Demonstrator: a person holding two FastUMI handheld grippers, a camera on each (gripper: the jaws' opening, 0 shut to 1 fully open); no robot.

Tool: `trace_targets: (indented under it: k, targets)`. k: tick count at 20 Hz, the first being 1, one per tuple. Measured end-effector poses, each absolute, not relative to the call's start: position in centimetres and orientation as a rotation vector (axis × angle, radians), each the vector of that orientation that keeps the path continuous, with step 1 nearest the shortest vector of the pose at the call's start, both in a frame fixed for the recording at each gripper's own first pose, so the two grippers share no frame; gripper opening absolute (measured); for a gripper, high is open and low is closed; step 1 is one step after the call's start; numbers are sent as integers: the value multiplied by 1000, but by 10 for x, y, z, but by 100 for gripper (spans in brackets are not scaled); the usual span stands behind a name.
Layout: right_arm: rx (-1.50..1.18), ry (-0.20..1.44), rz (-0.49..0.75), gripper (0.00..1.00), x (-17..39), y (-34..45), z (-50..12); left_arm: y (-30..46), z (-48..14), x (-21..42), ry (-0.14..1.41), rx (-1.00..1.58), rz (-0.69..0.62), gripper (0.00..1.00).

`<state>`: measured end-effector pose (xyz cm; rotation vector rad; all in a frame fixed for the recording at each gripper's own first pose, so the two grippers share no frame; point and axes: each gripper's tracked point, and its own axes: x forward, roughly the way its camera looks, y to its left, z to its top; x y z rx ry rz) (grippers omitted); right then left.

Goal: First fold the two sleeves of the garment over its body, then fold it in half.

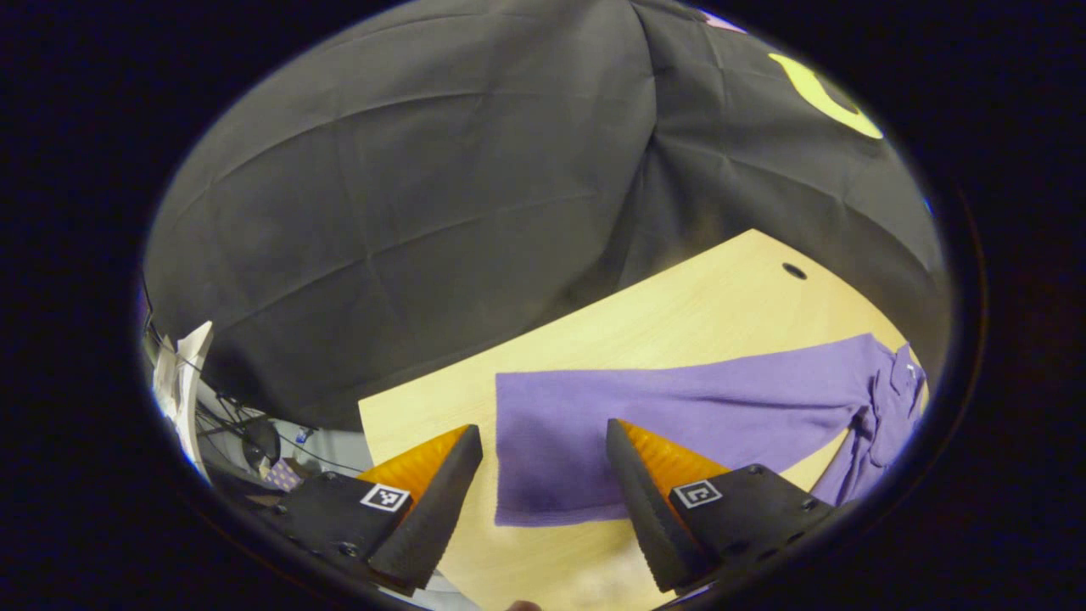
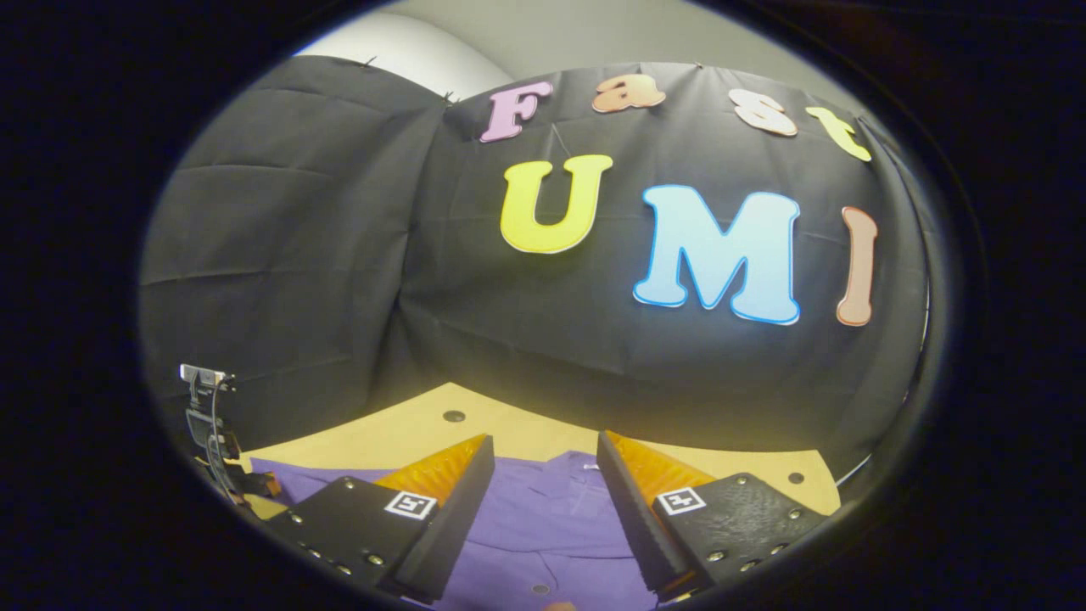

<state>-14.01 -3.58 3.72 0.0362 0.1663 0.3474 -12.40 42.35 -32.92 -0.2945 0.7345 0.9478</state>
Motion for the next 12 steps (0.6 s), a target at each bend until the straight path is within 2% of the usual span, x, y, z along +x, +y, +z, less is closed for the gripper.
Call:
trace_targets:
  k: [4, 7, 10, 12]
  targets:
    - [43, 187, 344, 77, -143, -41, 32, 421, -348, -123, 759, -325, 939, 96]
    - [50, 201, 348, 79, -145, -41, 29, 416, -347, -118, 754, -320, 930, 90]
    - [66, 203, 351, 77, -144, -41, 29, 418, -349, -111, 711, -307, 918, 72]
    - [68, 203, 351, 79, -143, -44, 28, 416, -349, -106, 695, -315, 895, 49]
